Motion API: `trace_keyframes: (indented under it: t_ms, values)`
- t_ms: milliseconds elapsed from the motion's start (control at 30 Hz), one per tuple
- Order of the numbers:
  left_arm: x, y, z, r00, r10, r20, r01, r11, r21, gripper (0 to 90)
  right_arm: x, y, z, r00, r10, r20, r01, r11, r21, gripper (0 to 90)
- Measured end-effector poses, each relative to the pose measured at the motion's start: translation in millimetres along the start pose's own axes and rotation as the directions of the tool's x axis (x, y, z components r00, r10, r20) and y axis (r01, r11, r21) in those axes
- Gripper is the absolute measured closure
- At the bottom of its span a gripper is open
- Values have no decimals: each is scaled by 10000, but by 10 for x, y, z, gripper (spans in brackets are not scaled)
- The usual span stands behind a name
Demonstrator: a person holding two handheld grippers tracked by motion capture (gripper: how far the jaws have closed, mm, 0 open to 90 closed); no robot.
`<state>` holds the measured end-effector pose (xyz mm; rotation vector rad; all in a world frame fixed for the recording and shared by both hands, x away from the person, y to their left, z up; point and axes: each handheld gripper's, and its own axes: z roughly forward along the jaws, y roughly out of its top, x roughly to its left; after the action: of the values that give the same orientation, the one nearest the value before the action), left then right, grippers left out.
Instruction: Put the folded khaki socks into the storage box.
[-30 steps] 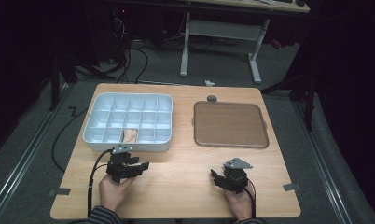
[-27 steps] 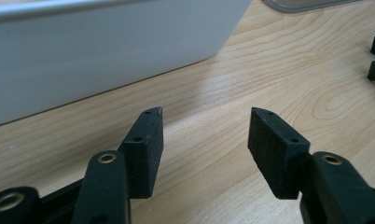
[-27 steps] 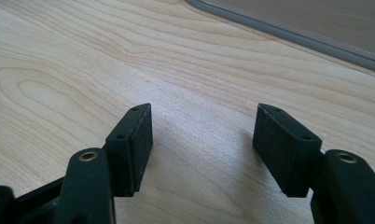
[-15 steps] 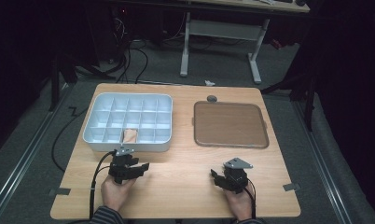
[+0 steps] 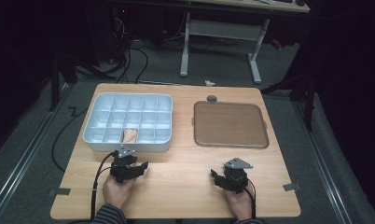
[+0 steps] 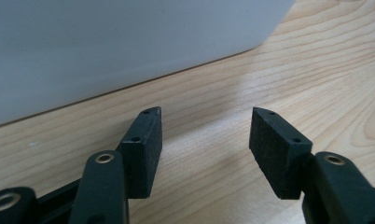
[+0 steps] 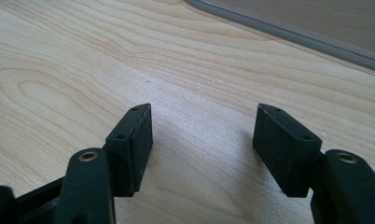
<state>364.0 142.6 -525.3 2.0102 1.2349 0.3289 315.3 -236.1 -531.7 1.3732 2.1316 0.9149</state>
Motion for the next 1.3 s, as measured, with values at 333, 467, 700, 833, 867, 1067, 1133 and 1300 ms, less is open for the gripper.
trace_keyframes:
  t_ms: [333,467,700,833,867,1067,1133,1300]
  values:
    - [-53,-17,70,9981,437,-437,-448,9987,-229,437,4,0,0,10000,-12,20,12,10000,18,379]
    - [-87,-45,82,9955,730,-612,-753,9965,-355,421,3,0,0,10000,-8,15,8,10000,16,378]
    - [-99,-85,83,9964,567,-633,-609,9960,-659,396,-1,0,-1,10000,26,-18,-26,10000,6,377]
    - [-93,-86,83,9970,554,-543,-590,9961,-662,378,-1,0,-1,10000,32,-14,-32,10000,2,377]
    - [-97,-86,84,9968,577,-558,-614,9960,-654,373,-1,0,-1,10000,27,-14,-27,10000,6,377]
    - [-105,-86,86,9960,673,-587,-708,9956,-610,360,9,0,0,10000,3,17,-3,10000,21,376]
    - [-105,-86,86,9961,668,-579,-703,9956,-612,358,10,0,0,10000,-1,24,1,10000,23,376]
    - [-100,-86,85,9967,622,-526,-654,9958,-635,355,11,0,1,10000,-21,37,21,10000,26,376]
